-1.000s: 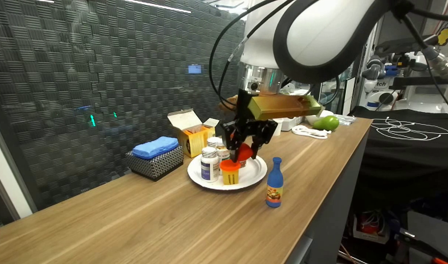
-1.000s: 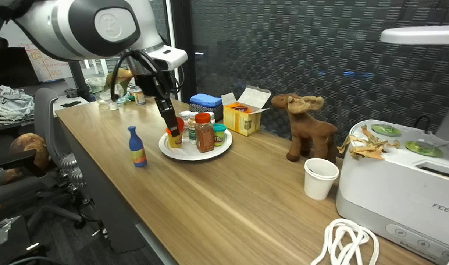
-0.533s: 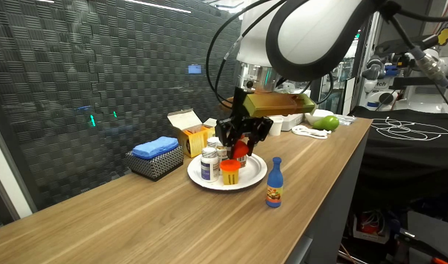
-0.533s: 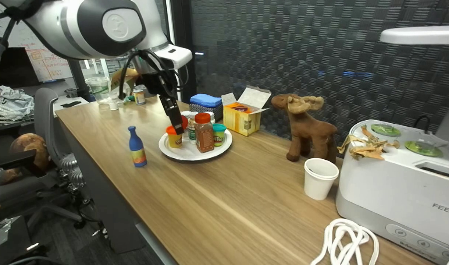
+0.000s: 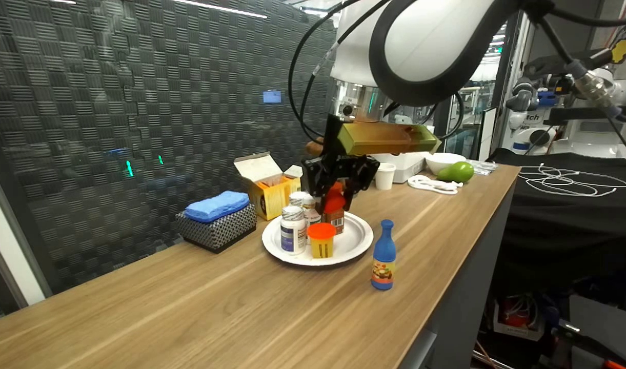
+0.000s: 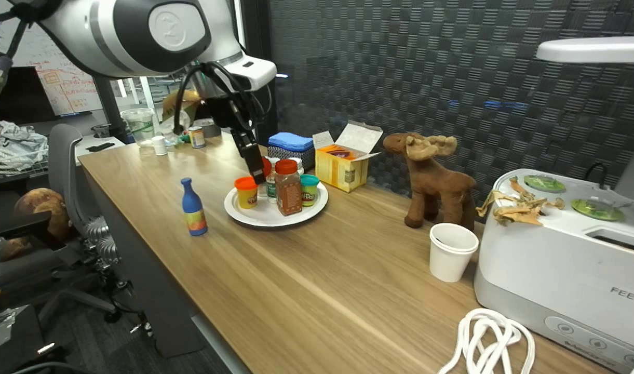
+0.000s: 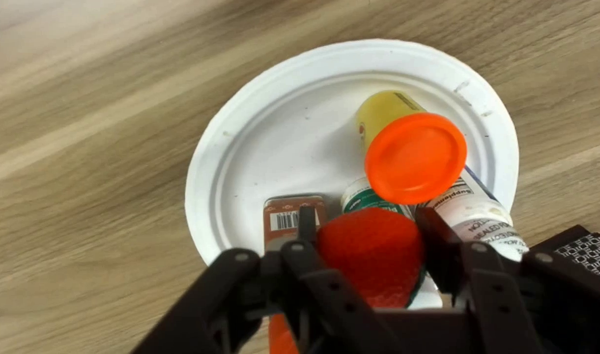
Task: Pick up all the items surrounding the white plate and arrange them on the plate
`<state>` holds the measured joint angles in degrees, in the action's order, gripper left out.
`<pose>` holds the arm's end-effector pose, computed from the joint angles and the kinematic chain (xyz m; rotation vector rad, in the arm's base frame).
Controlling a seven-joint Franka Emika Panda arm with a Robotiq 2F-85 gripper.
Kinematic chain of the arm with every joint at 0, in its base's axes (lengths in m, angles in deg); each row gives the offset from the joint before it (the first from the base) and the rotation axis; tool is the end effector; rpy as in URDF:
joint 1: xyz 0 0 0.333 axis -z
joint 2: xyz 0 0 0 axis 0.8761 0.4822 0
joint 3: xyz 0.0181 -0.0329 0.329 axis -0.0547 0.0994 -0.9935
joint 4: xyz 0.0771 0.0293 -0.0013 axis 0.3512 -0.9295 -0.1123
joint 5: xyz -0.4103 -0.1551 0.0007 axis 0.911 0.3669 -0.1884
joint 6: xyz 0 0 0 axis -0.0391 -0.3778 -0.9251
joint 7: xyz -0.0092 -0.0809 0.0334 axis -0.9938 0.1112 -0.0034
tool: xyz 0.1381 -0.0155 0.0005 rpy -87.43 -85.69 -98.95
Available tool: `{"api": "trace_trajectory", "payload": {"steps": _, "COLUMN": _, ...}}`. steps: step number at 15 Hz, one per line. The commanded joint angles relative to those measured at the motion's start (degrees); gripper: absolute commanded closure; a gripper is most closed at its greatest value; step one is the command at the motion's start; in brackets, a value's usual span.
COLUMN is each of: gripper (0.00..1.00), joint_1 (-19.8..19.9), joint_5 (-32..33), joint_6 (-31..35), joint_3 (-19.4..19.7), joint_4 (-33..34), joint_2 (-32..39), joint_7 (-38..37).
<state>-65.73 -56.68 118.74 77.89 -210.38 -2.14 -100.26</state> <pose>0.5842 0.0887 0.2991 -3.0261 0.6071 -0.3982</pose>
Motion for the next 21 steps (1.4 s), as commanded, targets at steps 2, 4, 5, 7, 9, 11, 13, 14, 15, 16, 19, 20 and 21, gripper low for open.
{"api": "trace_trajectory", "payload": {"steps": 2, "gripper": 0.37, "joint_1": -0.3, "joint_5": -1.2, "joint_6": 0.2, "joint_3": 0.7, "joint_4": -0.5, "joint_2": -1.5, "joint_7": 1.2}}
{"api": "trace_trajectory", "payload": {"steps": 4, "gripper": 0.16, "joint_1": -0.3, "joint_5": -1.4, "joint_6": 0.4, "joint_3": 0.7, "joint_4": -0.6, "joint_2": -1.6, "joint_7": 1.5}}
{"api": "trace_trajectory", "payload": {"steps": 5, "gripper": 0.07, "joint_1": -0.3, "joint_5": -1.5, "joint_6": 0.6, "joint_3": 0.7, "joint_4": -0.7, "joint_2": -1.6, "joint_7": 1.6}}
{"api": "trace_trajectory", "payload": {"steps": 7, "gripper": 0.00, "joint_1": -0.3, "joint_5": -1.6, "joint_6": 0.7, "joint_3": 0.6, "joint_4": -0.7, "joint_2": -1.7, "joint_7": 1.7}}
{"api": "trace_trajectory", "payload": {"steps": 9, "gripper": 0.00, "joint_1": -0.4, "joint_5": -1.7, "joint_6": 0.8, "joint_3": 0.6, "joint_4": -0.7, "joint_2": -1.7, "joint_7": 1.8}}
{"api": "trace_trajectory", "payload": {"steps": 11, "gripper": 0.00, "joint_1": -0.4, "joint_5": -1.6, "joint_6": 0.9, "joint_3": 0.5, "joint_4": -0.7, "joint_2": -1.8, "joint_7": 1.8}}
{"api": "trace_trajectory", "payload": {"steps": 13, "gripper": 0.00, "joint_1": -0.5, "joint_5": -1.4, "joint_6": 0.4, "joint_3": 0.5, "joint_4": -0.8, "joint_2": -2.3, "joint_7": 1.3}}
{"api": "trace_trajectory", "payload": {"steps": 14, "gripper": 0.00, "joint_1": -0.7, "joint_5": 0.1, "joint_6": -0.5, "joint_3": 0.6, "joint_4": -0.8, "joint_2": -3.0, "joint_7": 0.1}}
{"api": "trace_trajectory", "payload": {"steps": 15, "gripper": 0.00, "joint_1": -0.8, "joint_5": 1.7, "joint_6": -1.6, "joint_3": 0.8, "joint_4": -0.9, "joint_2": -3.6, "joint_7": -1.3}}
{"api": "trace_trajectory", "payload": {"steps": 16, "gripper": 0.00, "joint_1": -0.9, "joint_5": 4.0, "joint_6": -2.7, "joint_3": 1.0, "joint_4": -1.2, "joint_2": -4.6, "joint_7": -3.3}}
{"api": "trace_trajectory", "payload": {"steps": 19, "gripper": 0.00, "joint_1": -0.7, "joint_5": 10.9, "joint_6": -8.5, "joint_3": 0.3, "joint_4": -2.7, "joint_2": -8.6, "joint_7": -9.0}}
{"api": "trace_trajectory", "payload": {"steps": 20, "gripper": 0.00, "joint_1": -0.5, "joint_5": 12.5, "joint_6": -11.4, "joint_3": -0.3, "joint_4": -3.2, "joint_2": -10.0, "joint_7": -10.6}}
{"api": "trace_trajectory", "payload": {"steps": 21, "gripper": 0.00, "joint_1": -0.5, "joint_5": 11.9, "joint_6": -14.1, "joint_3": -1.1, "joint_4": -3.8, "joint_2": -11.5, "joint_7": -10.9}}
